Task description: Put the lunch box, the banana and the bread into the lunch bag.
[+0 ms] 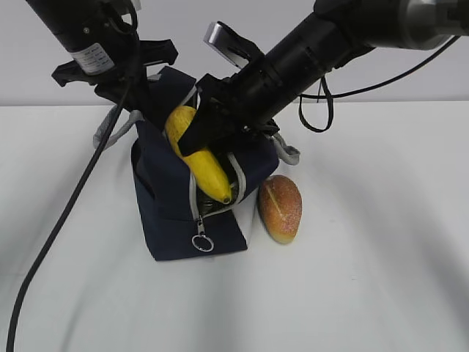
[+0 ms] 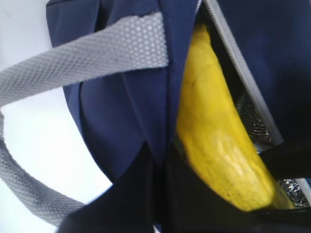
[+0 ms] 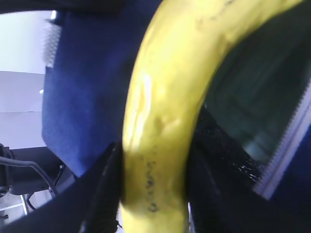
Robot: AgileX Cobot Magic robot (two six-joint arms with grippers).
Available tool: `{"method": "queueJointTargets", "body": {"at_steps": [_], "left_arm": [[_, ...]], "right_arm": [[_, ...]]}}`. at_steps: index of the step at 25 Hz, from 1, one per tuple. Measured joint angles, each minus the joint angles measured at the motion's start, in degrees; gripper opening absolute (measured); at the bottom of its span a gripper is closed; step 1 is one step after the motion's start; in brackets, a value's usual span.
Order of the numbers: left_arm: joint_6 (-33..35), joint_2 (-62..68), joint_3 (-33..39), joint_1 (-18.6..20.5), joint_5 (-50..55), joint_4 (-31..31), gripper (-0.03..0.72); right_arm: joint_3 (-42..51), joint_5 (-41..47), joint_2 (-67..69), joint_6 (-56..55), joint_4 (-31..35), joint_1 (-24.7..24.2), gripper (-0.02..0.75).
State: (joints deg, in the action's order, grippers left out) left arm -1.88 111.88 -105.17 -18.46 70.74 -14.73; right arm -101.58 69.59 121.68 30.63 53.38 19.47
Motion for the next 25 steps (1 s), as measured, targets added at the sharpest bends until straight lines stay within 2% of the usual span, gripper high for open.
{"method": "queueJointTargets", "body": {"at_steps": [7, 14, 21, 25], "left_arm": [[0.00, 0.00, 0.00, 0.00, 0.00, 0.00, -0.001], [0.00, 0.00, 0.00, 0.00, 0.00, 0.00, -0.001], [0.00, 0.00, 0.00, 0.00, 0.00, 0.00, -0.001], [0.00, 0.00, 0.00, 0.00, 0.00, 0.00, -0.001]], "right_arm": [[-0.05, -0.87, 0.00, -0.40, -1.33, -0.25, 0.314], [-0.05, -8.77, 0.00, -1.11, -1.86, -0.25, 0.314], [-0.05, -11.44, 0.00, -2.37, -1.86, -0.25, 0.314], [-0.05, -11.91, 0.00, -3.29, -1.86, -0.25, 0.345]]}}
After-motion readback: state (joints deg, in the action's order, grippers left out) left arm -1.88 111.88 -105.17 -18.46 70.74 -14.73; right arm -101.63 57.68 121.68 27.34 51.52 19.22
